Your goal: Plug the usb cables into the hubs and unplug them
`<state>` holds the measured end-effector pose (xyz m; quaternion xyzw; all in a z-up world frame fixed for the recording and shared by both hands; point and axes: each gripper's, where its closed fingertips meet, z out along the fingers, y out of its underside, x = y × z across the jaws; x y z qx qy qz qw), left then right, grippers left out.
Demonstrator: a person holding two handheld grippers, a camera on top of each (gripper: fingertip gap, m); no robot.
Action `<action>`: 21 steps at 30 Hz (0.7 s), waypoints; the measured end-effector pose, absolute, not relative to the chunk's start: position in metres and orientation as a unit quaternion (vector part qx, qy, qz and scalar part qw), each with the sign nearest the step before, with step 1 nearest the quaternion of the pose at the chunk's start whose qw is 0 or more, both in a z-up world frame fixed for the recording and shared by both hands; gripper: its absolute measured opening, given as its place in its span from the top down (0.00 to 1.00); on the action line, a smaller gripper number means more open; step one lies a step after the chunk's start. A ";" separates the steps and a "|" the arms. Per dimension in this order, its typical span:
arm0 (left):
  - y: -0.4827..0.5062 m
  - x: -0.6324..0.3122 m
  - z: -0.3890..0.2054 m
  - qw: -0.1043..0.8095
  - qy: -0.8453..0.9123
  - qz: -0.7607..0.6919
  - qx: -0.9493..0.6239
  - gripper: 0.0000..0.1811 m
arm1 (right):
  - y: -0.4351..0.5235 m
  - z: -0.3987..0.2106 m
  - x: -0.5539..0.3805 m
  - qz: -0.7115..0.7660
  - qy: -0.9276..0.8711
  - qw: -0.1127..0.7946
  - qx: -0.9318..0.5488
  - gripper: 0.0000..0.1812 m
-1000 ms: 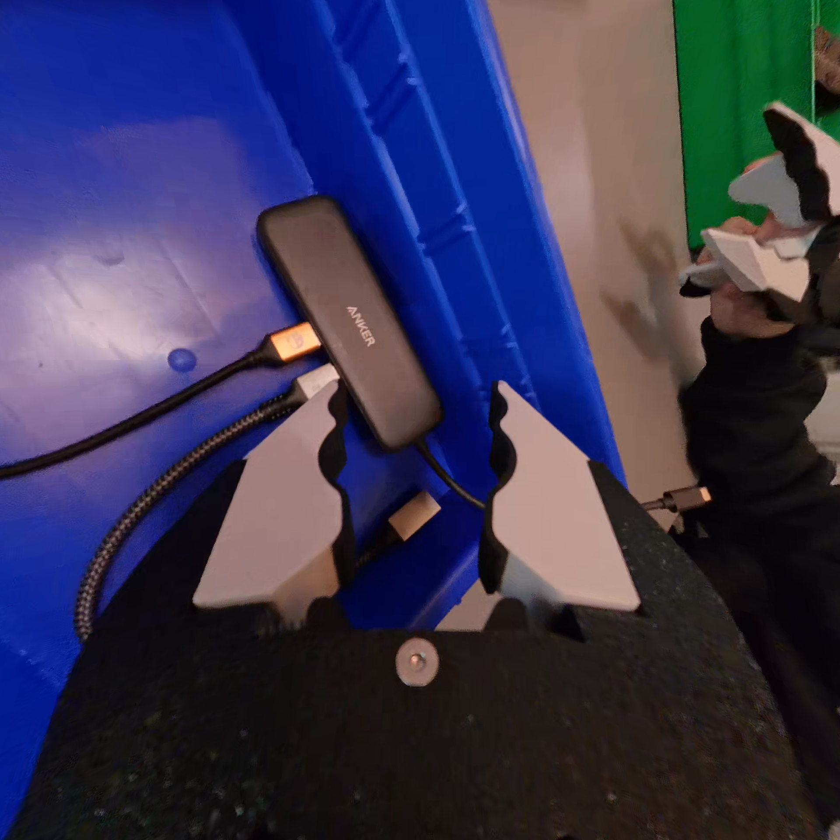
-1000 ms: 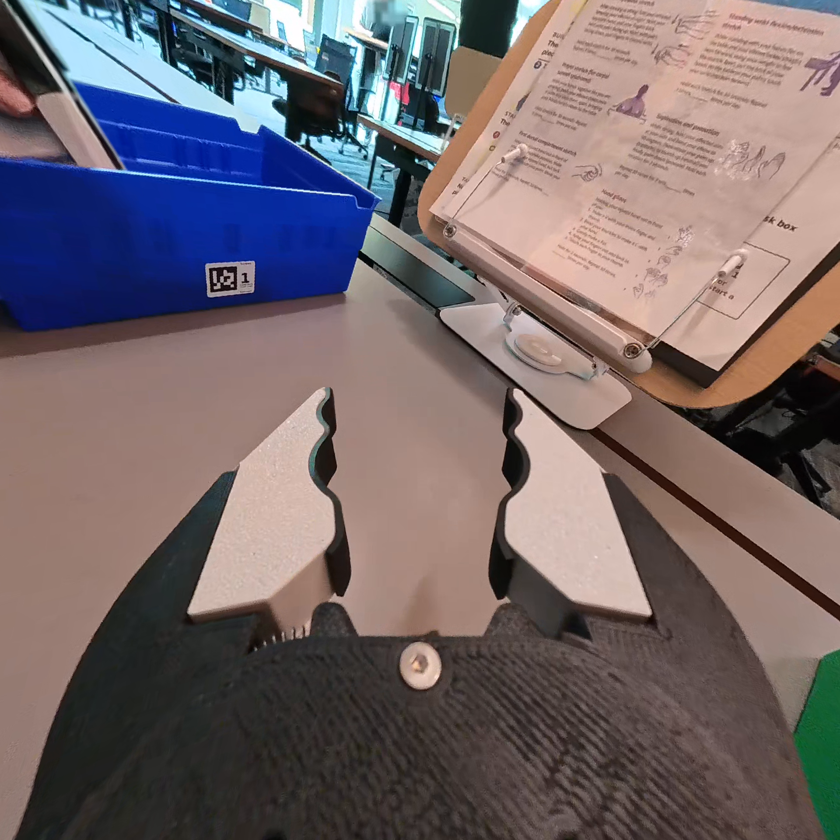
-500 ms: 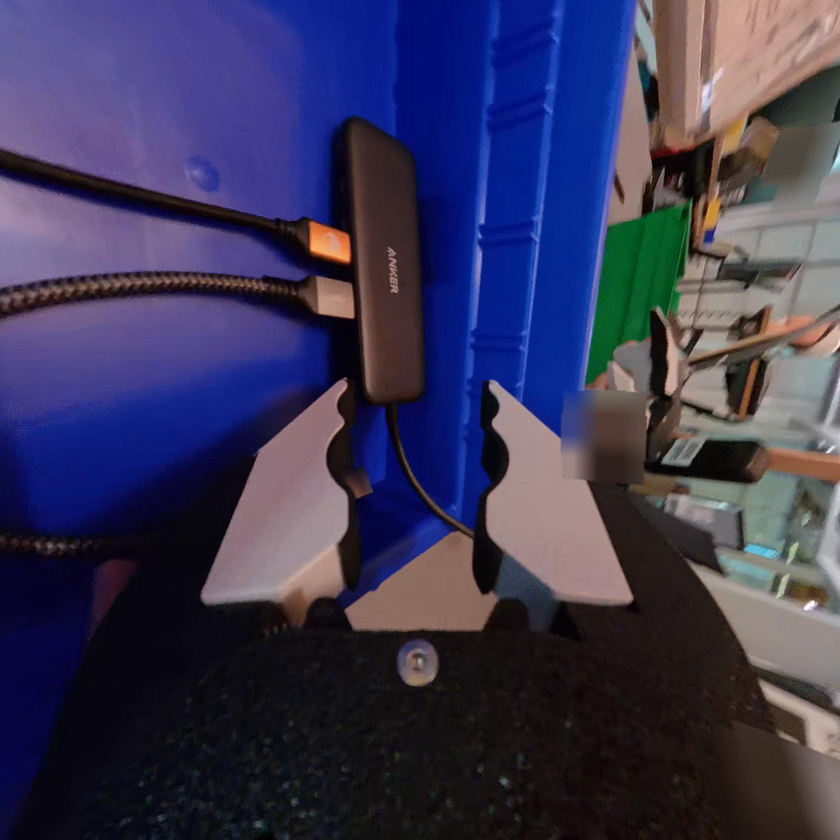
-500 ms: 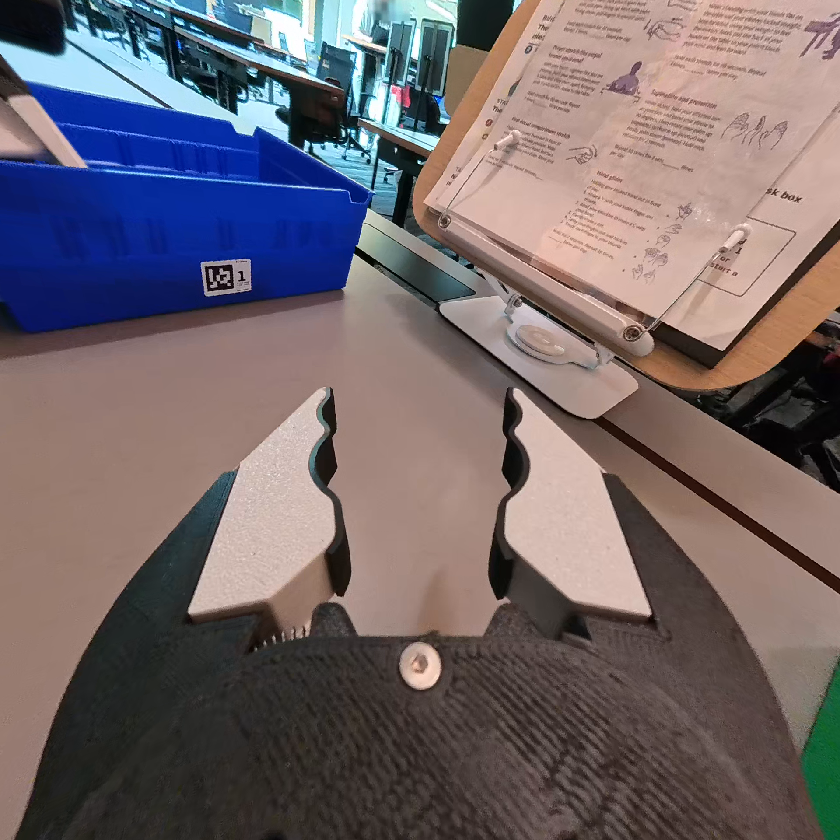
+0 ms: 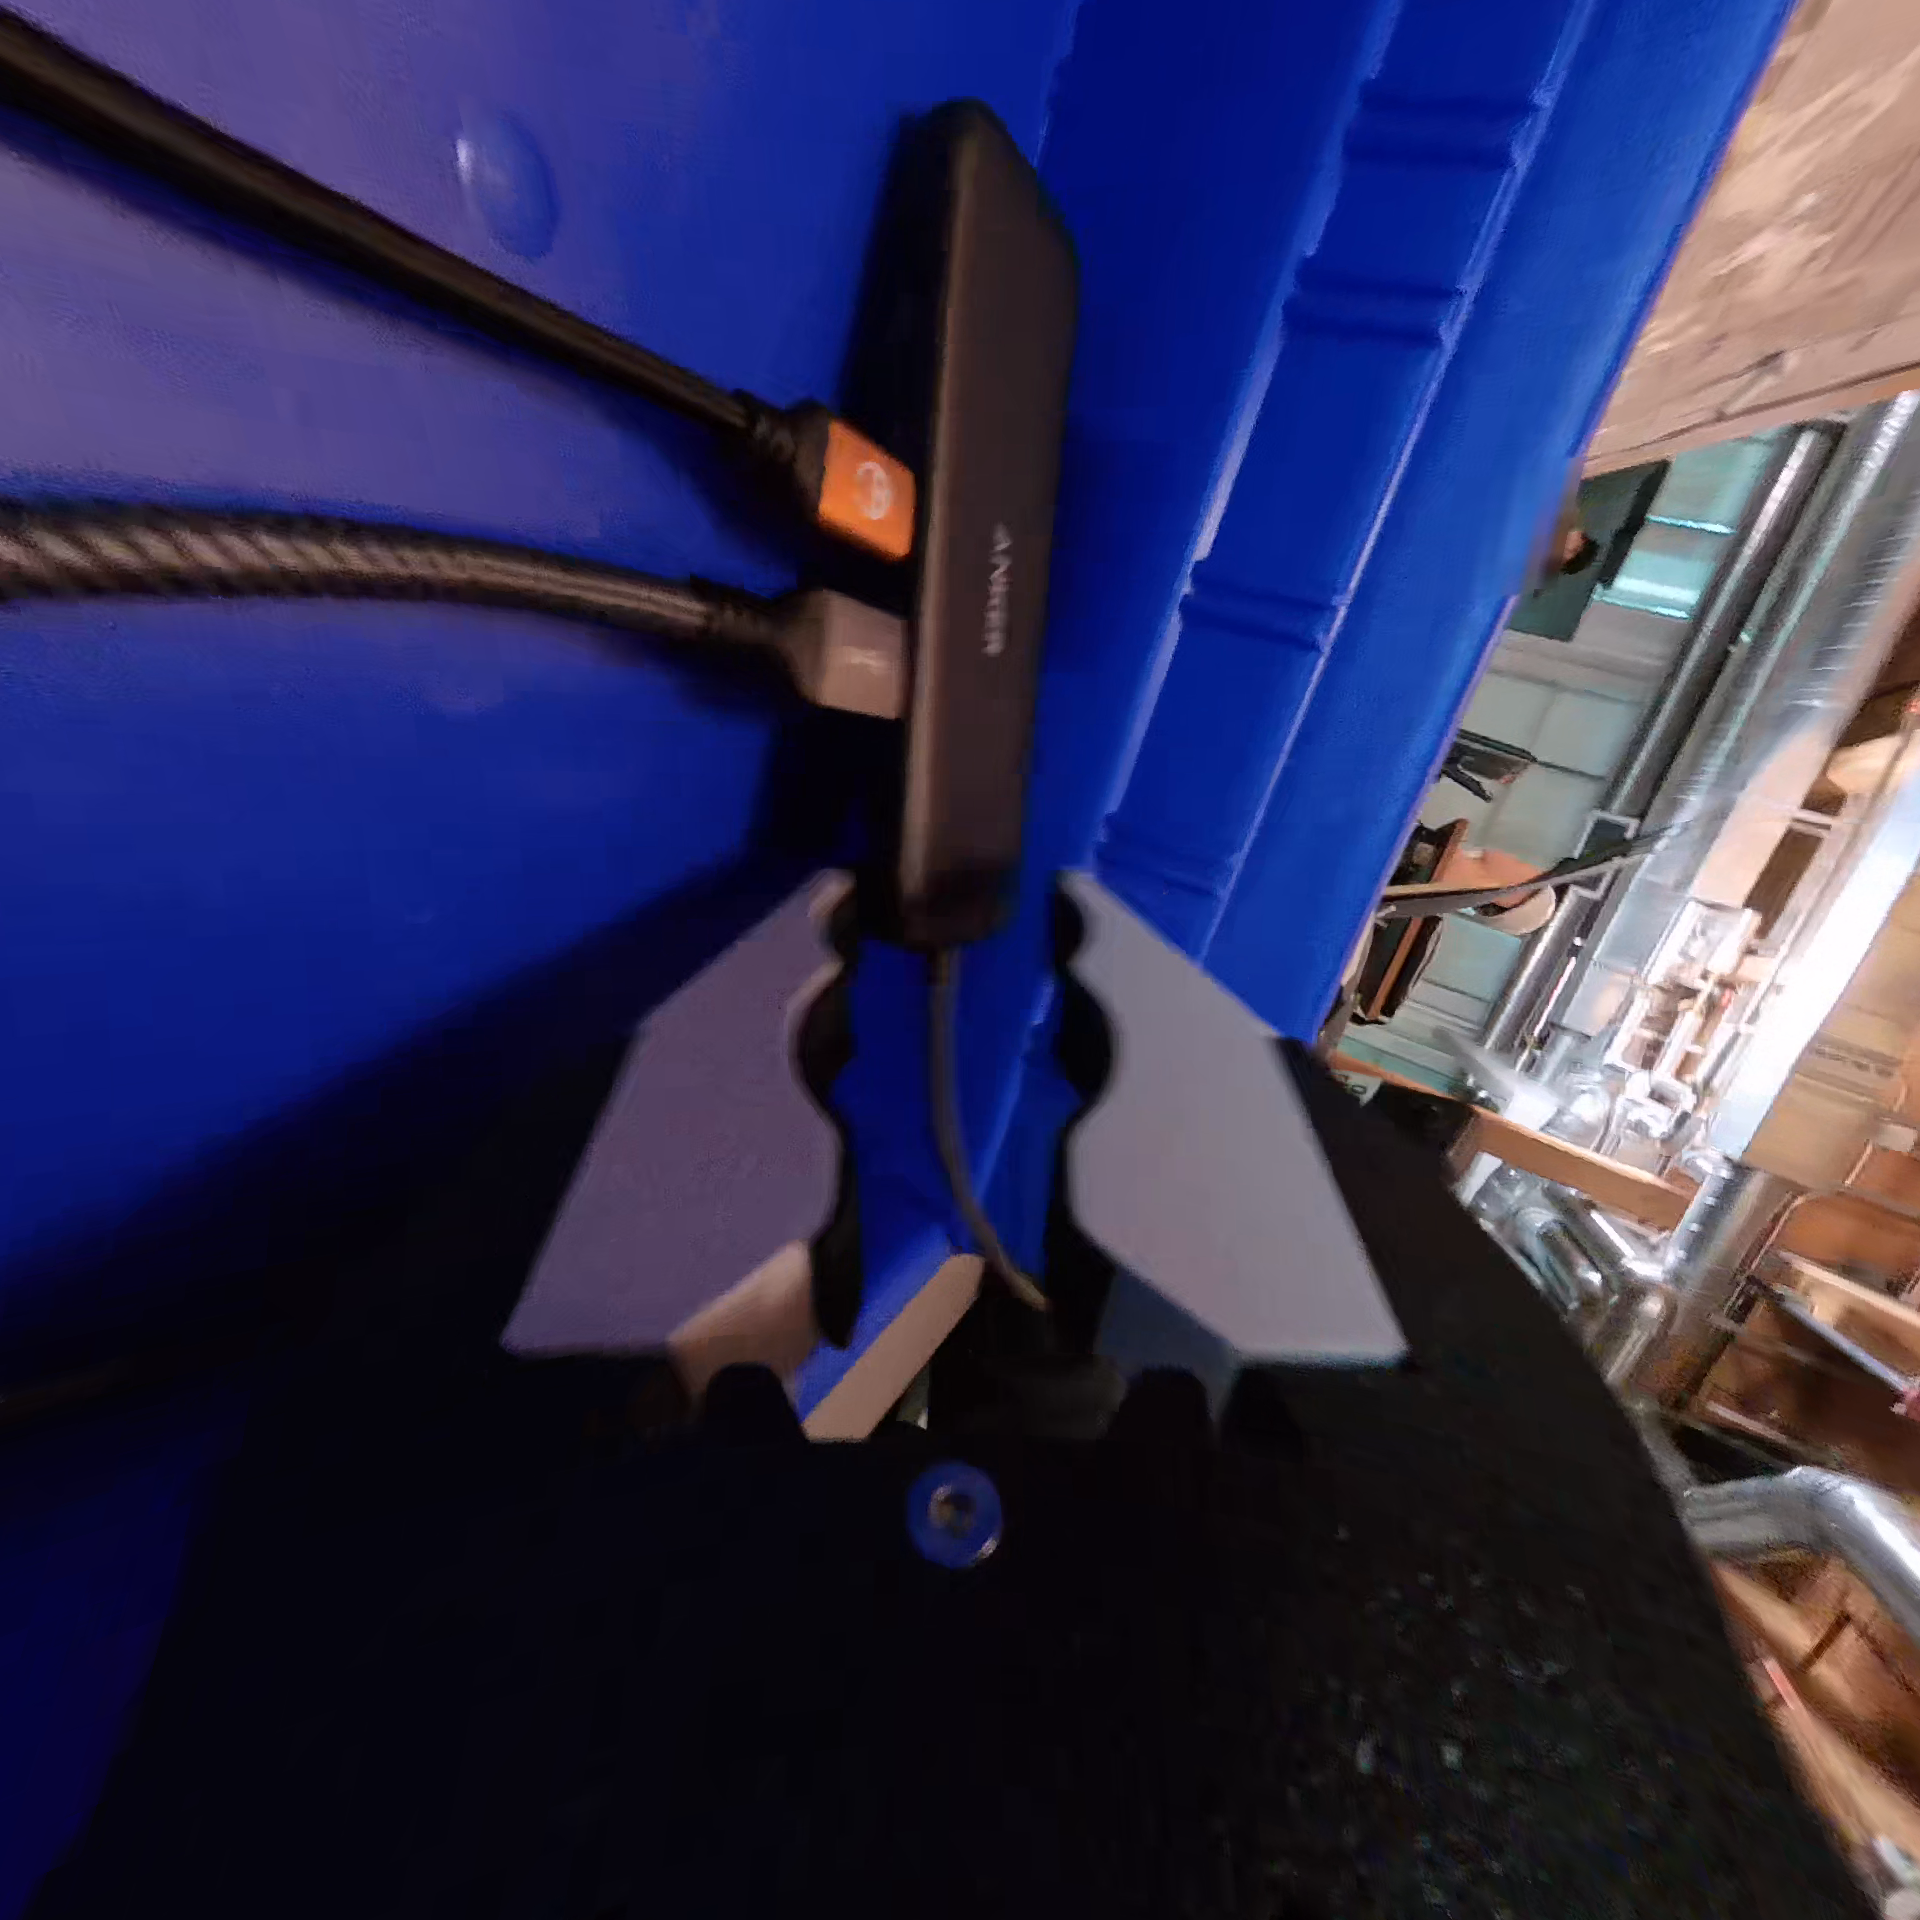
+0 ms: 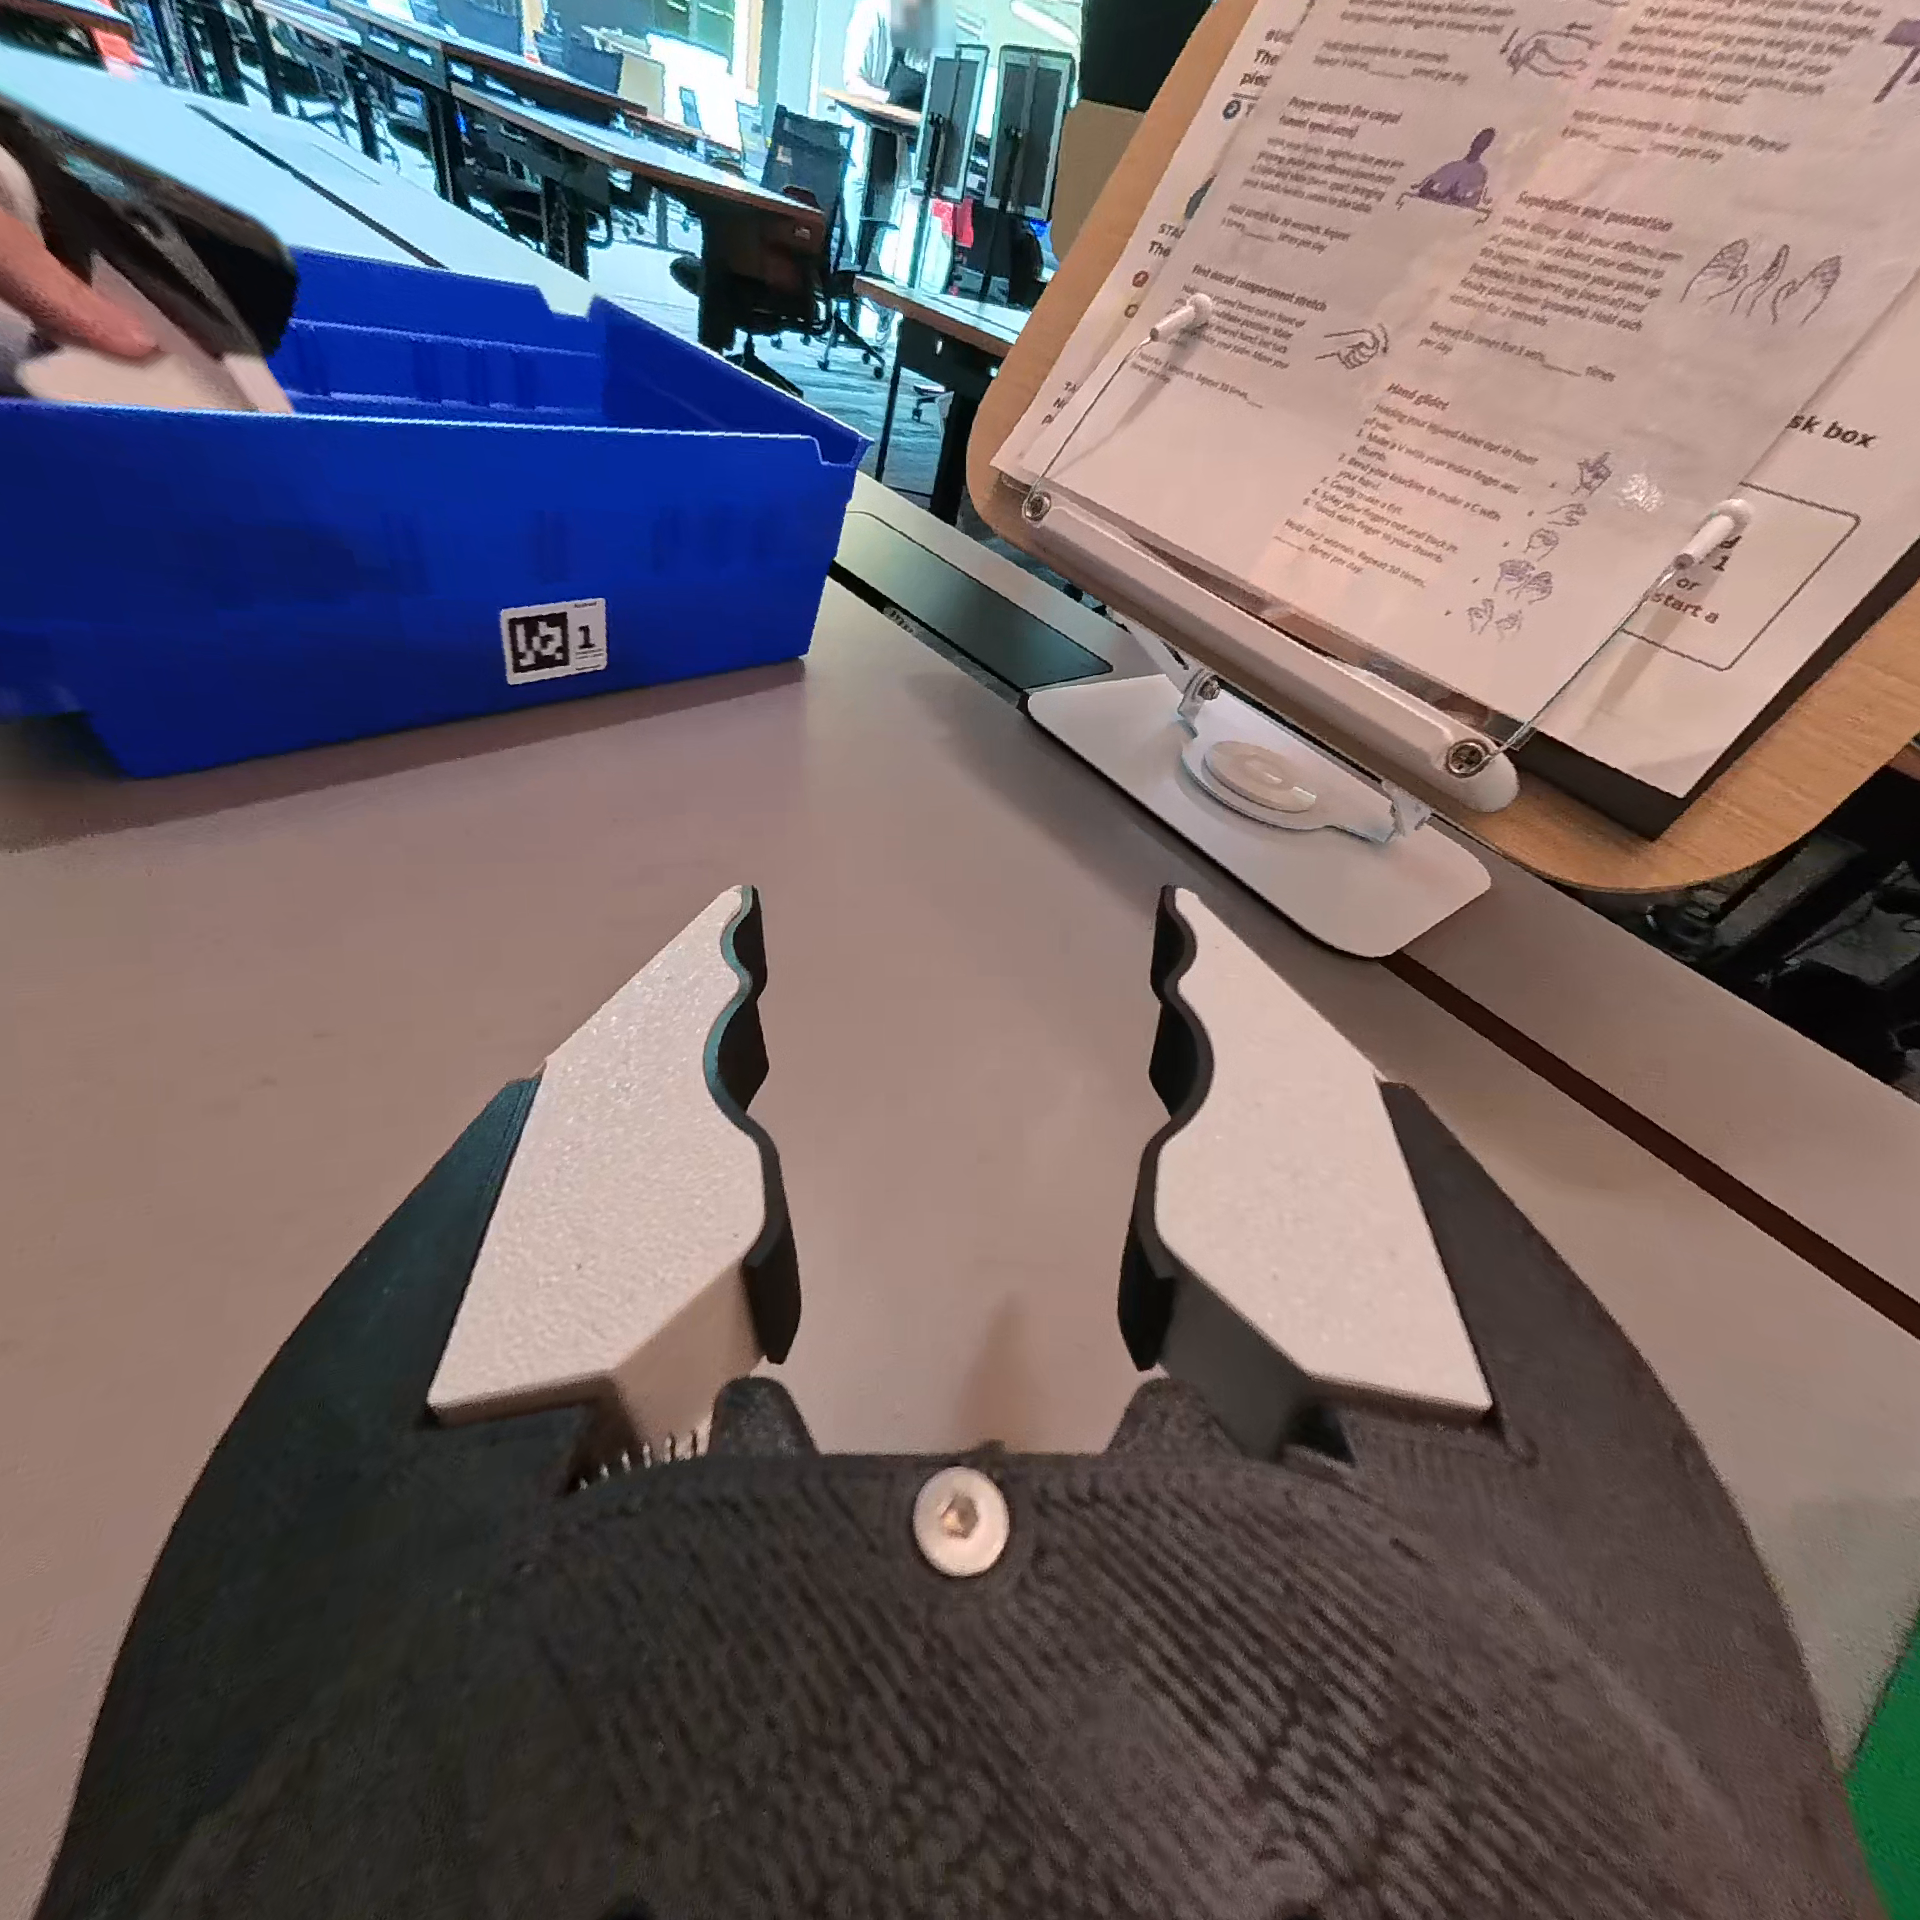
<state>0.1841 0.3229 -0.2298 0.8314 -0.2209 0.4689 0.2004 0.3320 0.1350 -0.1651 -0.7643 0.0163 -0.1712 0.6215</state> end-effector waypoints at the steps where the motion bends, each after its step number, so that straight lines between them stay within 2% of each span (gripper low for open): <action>1: 0.325 0.185 -0.226 0.191 -0.228 0.493 0.818 0.89 | 0.135 -0.165 0.332 -0.171 0.017 0.622 -0.764 0.59; 8: 0.331 0.193 -0.187 0.101 -0.246 0.625 0.734 0.94 | 0.134 -0.169 0.334 -0.182 0.012 0.611 -0.770 0.60; 14: 0.351 0.188 -0.150 -0.075 -0.315 0.657 0.681 0.94 | 0.133 -0.158 0.335 -0.186 0.019 0.629 -0.755 0.61; 18: 0.345 0.176 -0.094 -0.171 -0.389 0.664 0.616 0.94 | 0.133 -0.143 0.327 -0.143 0.028 0.666 -0.732 0.60; 21: 0.313 0.169 -0.042 -0.191 -0.469 0.666 0.548 0.95 | 0.134 -0.123 0.310 -0.076 0.026 0.708 -0.702 0.57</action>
